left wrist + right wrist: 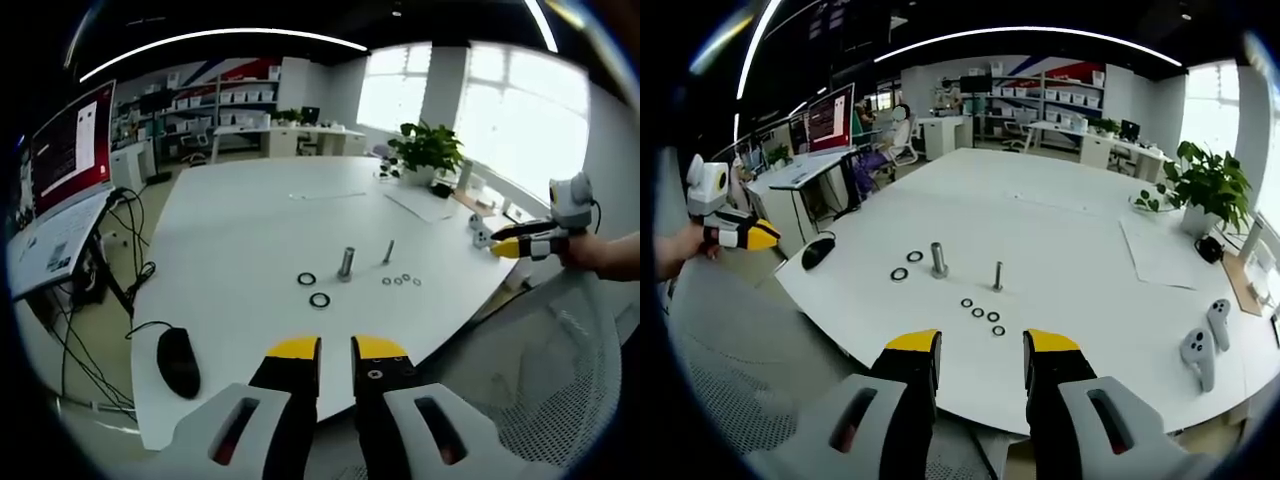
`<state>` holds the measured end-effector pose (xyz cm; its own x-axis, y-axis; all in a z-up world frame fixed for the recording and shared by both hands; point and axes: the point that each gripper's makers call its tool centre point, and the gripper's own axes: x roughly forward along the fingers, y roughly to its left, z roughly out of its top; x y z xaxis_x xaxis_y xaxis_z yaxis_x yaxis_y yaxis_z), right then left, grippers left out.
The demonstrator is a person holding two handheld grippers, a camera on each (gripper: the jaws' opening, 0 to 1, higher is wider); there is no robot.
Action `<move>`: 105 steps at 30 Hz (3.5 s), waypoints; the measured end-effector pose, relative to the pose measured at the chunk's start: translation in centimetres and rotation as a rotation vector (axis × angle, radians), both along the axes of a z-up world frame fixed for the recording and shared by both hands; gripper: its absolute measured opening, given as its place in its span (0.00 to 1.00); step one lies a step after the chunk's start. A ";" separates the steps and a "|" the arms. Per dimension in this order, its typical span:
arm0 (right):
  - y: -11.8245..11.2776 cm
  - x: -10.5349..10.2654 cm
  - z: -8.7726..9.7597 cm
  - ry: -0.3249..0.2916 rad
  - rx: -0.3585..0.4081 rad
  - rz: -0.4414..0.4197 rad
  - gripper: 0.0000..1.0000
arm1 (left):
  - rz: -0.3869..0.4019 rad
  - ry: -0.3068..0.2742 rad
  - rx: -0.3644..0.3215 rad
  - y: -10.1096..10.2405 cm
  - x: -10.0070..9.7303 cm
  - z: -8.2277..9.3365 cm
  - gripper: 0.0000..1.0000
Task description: Place the washer onto the threaded stud by aligning its center hole with the stud, sliding it down to the base, and recovering from edge contact or off-axis alignment until the washer reaches the visible bottom stop.
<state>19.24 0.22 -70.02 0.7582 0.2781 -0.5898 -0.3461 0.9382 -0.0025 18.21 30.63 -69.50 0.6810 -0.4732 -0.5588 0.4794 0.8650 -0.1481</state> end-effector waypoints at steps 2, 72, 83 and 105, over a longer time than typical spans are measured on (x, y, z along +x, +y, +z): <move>-0.1 0.0 0.0 -0.002 0.002 -0.004 0.35 | -0.001 -0.002 -0.011 -0.1 0.1 0.1 0.10; 0.3 -0.3 -0.6 0.038 0.009 0.012 0.35 | 0.039 0.037 0.008 0.6 0.2 -0.6 0.14; 0.8 -0.4 -0.6 0.038 0.020 0.040 0.35 | 0.049 0.079 0.056 1.1 -0.1 -1.6 0.14; 1.5 -0.3 0.1 0.023 0.110 0.037 0.39 | 0.052 0.116 0.090 1.4 -0.4 -2.3 0.18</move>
